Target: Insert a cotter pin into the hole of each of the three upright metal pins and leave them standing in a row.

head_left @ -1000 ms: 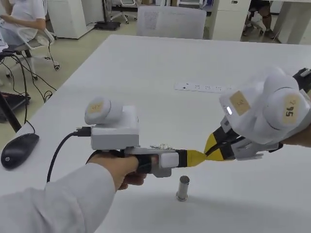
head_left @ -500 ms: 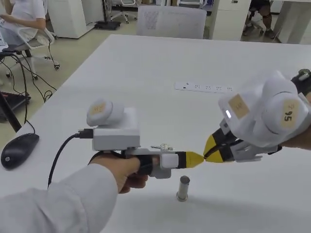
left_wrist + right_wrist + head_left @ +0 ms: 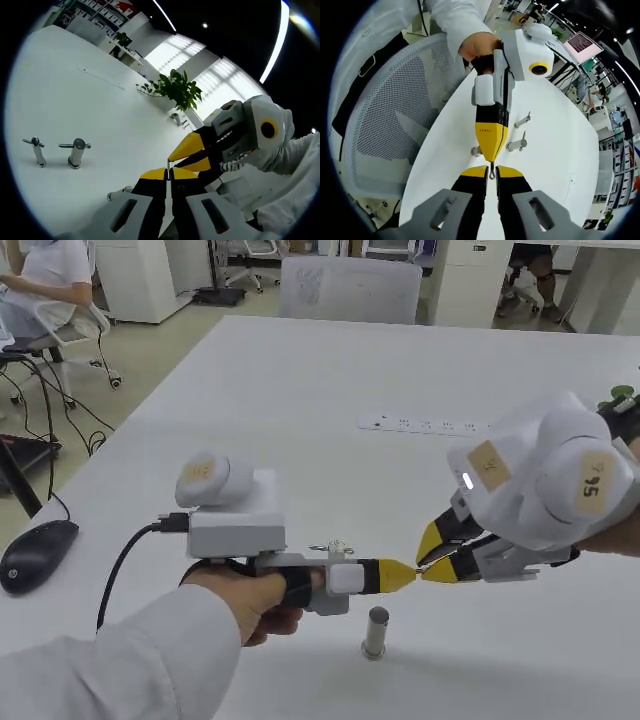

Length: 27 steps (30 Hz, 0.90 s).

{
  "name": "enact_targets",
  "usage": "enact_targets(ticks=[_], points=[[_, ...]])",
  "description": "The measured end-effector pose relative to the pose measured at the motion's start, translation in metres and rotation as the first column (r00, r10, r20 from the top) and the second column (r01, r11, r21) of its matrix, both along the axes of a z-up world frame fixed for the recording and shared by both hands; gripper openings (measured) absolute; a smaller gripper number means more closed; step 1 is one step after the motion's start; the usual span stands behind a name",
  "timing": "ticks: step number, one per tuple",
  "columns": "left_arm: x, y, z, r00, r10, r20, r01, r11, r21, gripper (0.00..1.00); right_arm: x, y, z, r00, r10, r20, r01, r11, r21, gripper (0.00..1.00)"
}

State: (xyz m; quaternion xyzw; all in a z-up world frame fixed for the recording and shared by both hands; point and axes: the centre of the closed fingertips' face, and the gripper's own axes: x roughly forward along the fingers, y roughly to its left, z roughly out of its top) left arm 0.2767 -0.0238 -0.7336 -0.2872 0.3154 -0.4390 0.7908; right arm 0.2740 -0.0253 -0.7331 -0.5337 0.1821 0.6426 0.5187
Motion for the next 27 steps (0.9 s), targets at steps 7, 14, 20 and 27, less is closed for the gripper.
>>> enact_targets(ticks=[7,14,20,27], points=[[-0.008,0.002,-0.003,0.978,-0.109,0.175,0.082,0.985,0.154,0.00,-0.001,-0.005,-0.002,0.992,-0.048,-0.117,0.050,0.999,0.009,0.12],[-0.009,0.005,-0.002,0.951,-0.154,0.269,0.097,0.972,0.212,0.00,-0.004,-0.007,-0.005,0.968,-0.072,-0.242,0.079,0.997,0.020,0.12],[-0.016,0.003,0.000,0.896,-0.248,0.369,0.142,0.946,0.291,0.00,-0.013,-0.006,-0.002,0.940,-0.092,-0.330,0.118,0.991,0.061,0.12],[-0.019,0.000,0.002,0.852,-0.300,0.429,0.158,0.929,0.335,0.00,-0.022,-0.005,-0.003,0.925,-0.084,-0.371,0.122,0.989,0.079,0.11]])
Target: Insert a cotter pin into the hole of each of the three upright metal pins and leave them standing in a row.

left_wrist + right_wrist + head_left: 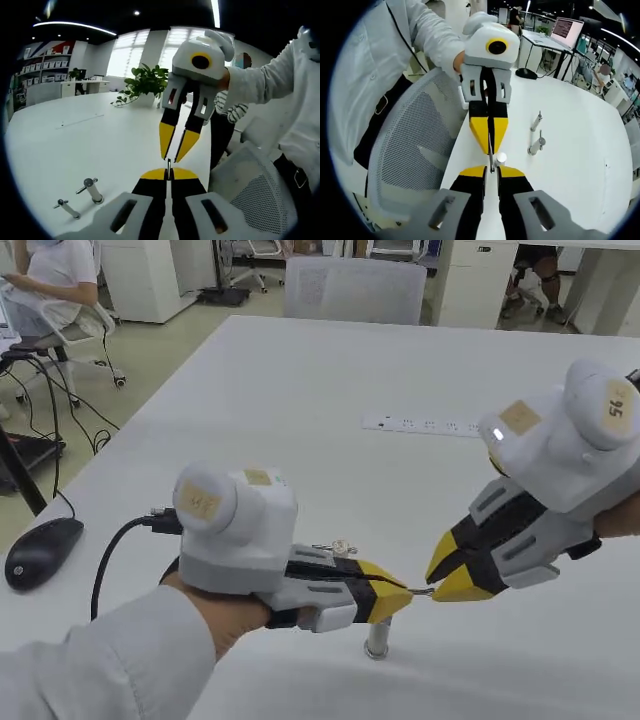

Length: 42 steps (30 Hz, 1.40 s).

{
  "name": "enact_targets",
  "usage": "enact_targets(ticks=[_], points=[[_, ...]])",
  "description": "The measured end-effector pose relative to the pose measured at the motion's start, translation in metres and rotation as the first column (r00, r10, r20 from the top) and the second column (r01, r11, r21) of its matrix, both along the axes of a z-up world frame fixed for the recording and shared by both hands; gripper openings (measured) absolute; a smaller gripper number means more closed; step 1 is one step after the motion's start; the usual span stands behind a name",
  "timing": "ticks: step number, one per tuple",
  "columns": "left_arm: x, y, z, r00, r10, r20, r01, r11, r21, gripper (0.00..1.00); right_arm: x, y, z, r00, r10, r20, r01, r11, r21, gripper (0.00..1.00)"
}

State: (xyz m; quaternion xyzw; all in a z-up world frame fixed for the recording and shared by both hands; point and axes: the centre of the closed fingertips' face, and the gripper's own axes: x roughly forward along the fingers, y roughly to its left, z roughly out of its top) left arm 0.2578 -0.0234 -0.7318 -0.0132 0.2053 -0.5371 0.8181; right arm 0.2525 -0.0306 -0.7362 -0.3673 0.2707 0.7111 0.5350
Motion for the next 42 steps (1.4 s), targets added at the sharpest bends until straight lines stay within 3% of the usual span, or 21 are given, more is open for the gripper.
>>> enact_targets(ticks=[9,18,22,27,33,36,38,40,42], points=[[-0.003,0.000,0.003,0.999,-0.023,0.029,0.023,1.000,-0.002,0.00,-0.006,0.001,-0.001,0.999,-0.009,-0.036,0.010,0.999,0.036,0.10],[-0.005,-0.002,0.005,0.998,-0.043,0.054,0.043,0.999,0.000,0.00,-0.008,0.003,0.001,0.999,0.011,-0.031,-0.009,0.999,0.045,0.07],[-0.006,-0.002,0.006,0.994,-0.056,0.090,0.056,0.998,0.010,0.00,-0.010,0.003,0.001,0.999,0.026,-0.034,-0.025,0.999,0.044,0.06],[-0.007,-0.001,0.004,0.992,-0.070,0.107,0.069,0.997,0.020,0.00,-0.011,0.004,0.000,0.999,0.032,-0.026,-0.031,0.998,0.047,0.05],[-0.008,-0.002,0.005,0.979,-0.094,0.182,0.086,0.995,0.052,0.01,-0.011,0.005,0.000,0.999,0.034,-0.010,-0.033,0.998,0.048,0.04],[-0.007,-0.001,0.005,0.983,-0.085,0.162,0.080,0.996,0.039,0.01,-0.010,0.005,0.000,1.000,0.028,-0.008,-0.027,0.998,0.051,0.04],[-0.007,0.000,0.004,0.986,-0.077,0.149,0.073,0.997,0.033,0.07,-0.008,0.004,0.000,1.000,0.017,-0.001,-0.016,0.999,0.051,0.04],[-0.005,0.001,0.001,0.986,-0.068,0.154,0.062,0.997,0.042,0.16,-0.008,0.004,0.001,1.000,0.007,-0.005,-0.006,0.999,0.053,0.04],[-0.004,0.004,-0.002,0.985,-0.066,0.161,0.058,0.997,0.053,0.18,-0.007,0.003,0.001,1.000,0.000,-0.003,0.000,0.999,0.050,0.04]])
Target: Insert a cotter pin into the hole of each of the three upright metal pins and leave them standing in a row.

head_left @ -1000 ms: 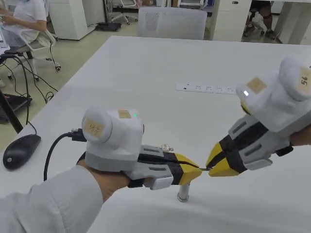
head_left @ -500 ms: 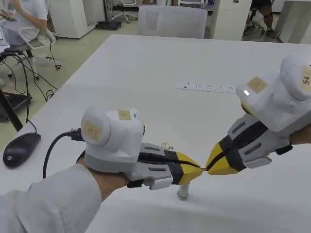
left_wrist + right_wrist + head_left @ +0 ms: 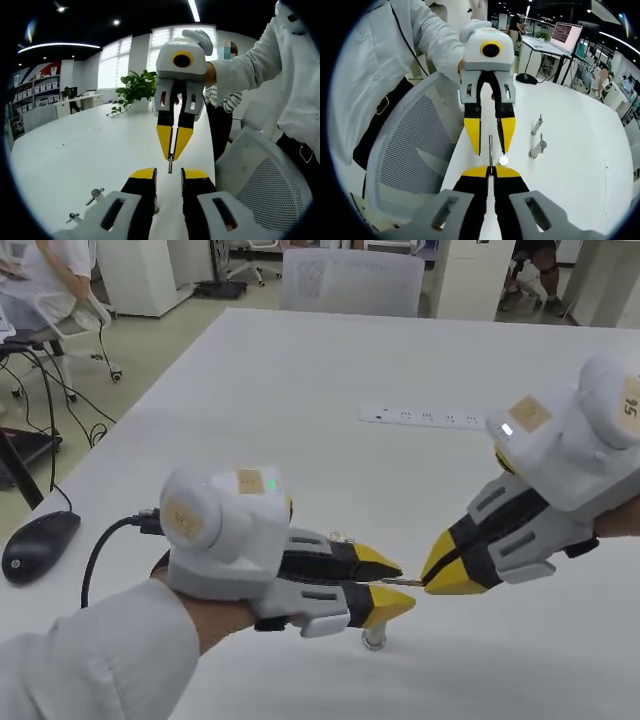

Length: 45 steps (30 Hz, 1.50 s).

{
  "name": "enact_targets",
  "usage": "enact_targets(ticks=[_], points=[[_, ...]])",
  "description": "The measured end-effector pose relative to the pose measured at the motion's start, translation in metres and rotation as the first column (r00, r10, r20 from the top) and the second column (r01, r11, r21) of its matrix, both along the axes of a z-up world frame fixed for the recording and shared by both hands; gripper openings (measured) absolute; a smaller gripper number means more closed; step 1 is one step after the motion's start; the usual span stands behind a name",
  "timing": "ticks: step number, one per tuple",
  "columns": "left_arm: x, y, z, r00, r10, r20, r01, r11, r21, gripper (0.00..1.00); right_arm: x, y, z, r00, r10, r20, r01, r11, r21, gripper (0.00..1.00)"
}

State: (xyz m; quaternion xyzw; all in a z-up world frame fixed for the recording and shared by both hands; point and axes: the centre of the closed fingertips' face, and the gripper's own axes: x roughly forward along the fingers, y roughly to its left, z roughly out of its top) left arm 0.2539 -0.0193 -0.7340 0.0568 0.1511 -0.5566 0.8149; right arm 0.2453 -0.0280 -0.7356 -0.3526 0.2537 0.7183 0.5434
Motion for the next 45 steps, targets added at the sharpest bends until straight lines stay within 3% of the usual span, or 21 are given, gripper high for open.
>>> enact_targets(ticks=[6,8,10,11,12,13,16,22,29,32,37,41,45], points=[[0.006,0.017,-0.020,1.000,-0.007,0.013,0.007,0.999,0.048,0.21,0.001,-0.006,-0.002,0.999,-0.052,-0.010,0.052,0.999,-0.015,0.04],[0.009,0.023,-0.032,0.998,-0.031,0.053,0.025,0.995,0.101,0.23,0.002,-0.010,-0.004,0.997,-0.076,-0.020,0.076,0.997,-0.024,0.04],[0.012,0.030,-0.046,0.993,-0.062,0.097,0.045,0.984,0.174,0.23,0.001,-0.013,-0.005,0.994,-0.108,-0.034,0.107,0.994,-0.033,0.04],[0.012,0.030,-0.050,0.992,-0.073,0.107,0.053,0.982,0.182,0.25,0.001,-0.014,-0.006,0.991,-0.126,-0.041,0.125,0.992,-0.035,0.04],[0.014,0.032,-0.056,0.984,-0.103,0.143,0.069,0.973,0.220,0.26,0.001,-0.015,-0.006,0.989,-0.137,-0.048,0.135,0.990,-0.035,0.04],[0.015,0.034,-0.061,0.980,-0.126,0.156,0.085,0.965,0.248,0.26,0.000,-0.016,-0.007,0.990,-0.135,-0.048,0.133,0.990,-0.037,0.04],[0.015,0.035,-0.076,0.970,-0.190,0.154,0.138,0.946,0.293,0.25,-0.003,-0.021,-0.009,0.988,-0.148,-0.053,0.146,0.988,-0.045,0.04],[0.025,0.029,-0.085,0.960,-0.235,0.151,0.186,0.942,0.279,0.23,-0.008,-0.031,-0.016,0.983,-0.171,-0.070,0.167,0.984,-0.069,0.04],[0.025,0.019,-0.102,0.924,-0.349,0.157,0.288,0.904,0.315,0.21,-0.010,-0.039,-0.023,0.975,-0.203,-0.095,0.194,0.976,-0.095,0.04],[0.025,0.013,-0.107,0.915,-0.371,0.155,0.310,0.897,0.316,0.20,-0.010,-0.041,-0.026,0.971,-0.213,-0.107,0.202,0.974,-0.105,0.04],[0.026,0.008,-0.107,0.913,-0.378,0.156,0.322,0.900,0.295,0.20,-0.012,-0.042,-0.029,0.969,-0.218,-0.117,0.206,0.972,-0.112,0.04],[0.023,0.005,-0.110,0.904,-0.399,0.154,0.343,0.891,0.297,0.19,-0.012,-0.041,-0.030,0.969,-0.214,-0.120,0.200,0.973,-0.117,0.04],[0.023,0.004,-0.112,0.906,-0.398,0.148,0.344,0.892,0.294,0.14,-0.011,-0.040,-0.029,0.969,-0.216,-0.119,0.203,0.973,-0.114,0.04]])
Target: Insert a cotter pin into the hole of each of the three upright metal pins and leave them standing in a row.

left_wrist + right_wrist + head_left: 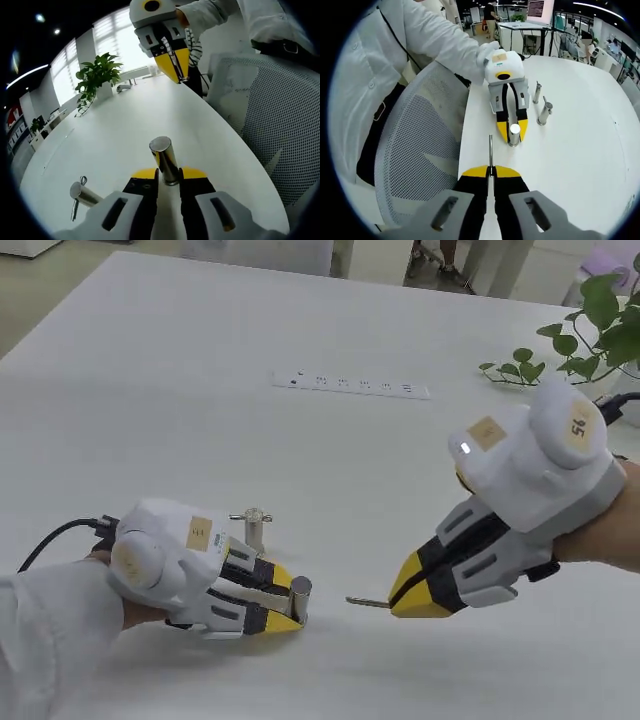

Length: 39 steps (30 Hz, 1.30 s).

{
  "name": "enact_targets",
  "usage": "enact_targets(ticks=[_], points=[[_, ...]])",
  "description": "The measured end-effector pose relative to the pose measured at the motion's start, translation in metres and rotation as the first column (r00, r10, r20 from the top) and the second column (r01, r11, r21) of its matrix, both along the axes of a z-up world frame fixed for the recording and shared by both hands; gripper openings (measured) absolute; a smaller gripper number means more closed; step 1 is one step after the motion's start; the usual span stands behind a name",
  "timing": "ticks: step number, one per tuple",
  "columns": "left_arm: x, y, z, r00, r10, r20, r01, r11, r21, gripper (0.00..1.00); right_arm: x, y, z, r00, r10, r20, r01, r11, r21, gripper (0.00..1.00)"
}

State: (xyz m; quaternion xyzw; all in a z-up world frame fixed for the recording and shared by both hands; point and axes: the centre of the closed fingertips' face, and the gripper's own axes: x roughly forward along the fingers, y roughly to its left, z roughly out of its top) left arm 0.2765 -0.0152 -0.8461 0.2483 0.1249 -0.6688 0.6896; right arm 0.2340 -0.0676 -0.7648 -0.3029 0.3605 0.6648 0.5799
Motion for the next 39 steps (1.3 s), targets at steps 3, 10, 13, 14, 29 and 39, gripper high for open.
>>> enact_targets(ticks=[3,10,13,14,29,39], points=[[-0.001,0.001,-0.001,1.000,0.010,-0.013,-0.010,1.000,-0.004,0.13,0.000,0.001,0.000,1.000,0.002,0.002,-0.002,1.000,-0.001,0.04],[0.000,0.002,0.000,0.994,0.101,-0.045,-0.102,0.995,-0.012,0.12,0.003,0.003,-0.003,0.999,-0.032,0.003,0.032,0.999,-0.009,0.04],[0.001,0.002,0.000,0.989,0.140,-0.049,-0.141,0.990,-0.012,0.12,0.004,0.005,-0.005,0.998,-0.059,-0.003,0.059,0.998,-0.019,0.04],[0.001,0.002,0.000,0.985,0.160,-0.057,-0.161,0.987,-0.014,0.12,0.005,0.005,-0.006,0.998,-0.069,-0.004,0.069,0.997,-0.023,0.04],[0.007,0.006,-0.001,0.925,0.358,-0.127,-0.364,0.931,-0.031,0.11,0.023,0.012,-0.024,0.992,-0.112,0.062,0.119,0.986,-0.114,0.04],[0.006,0.006,-0.004,0.908,0.395,-0.141,-0.404,0.914,-0.044,0.11,0.033,0.017,-0.036,0.990,-0.087,0.109,0.105,0.978,-0.178,0.04]])
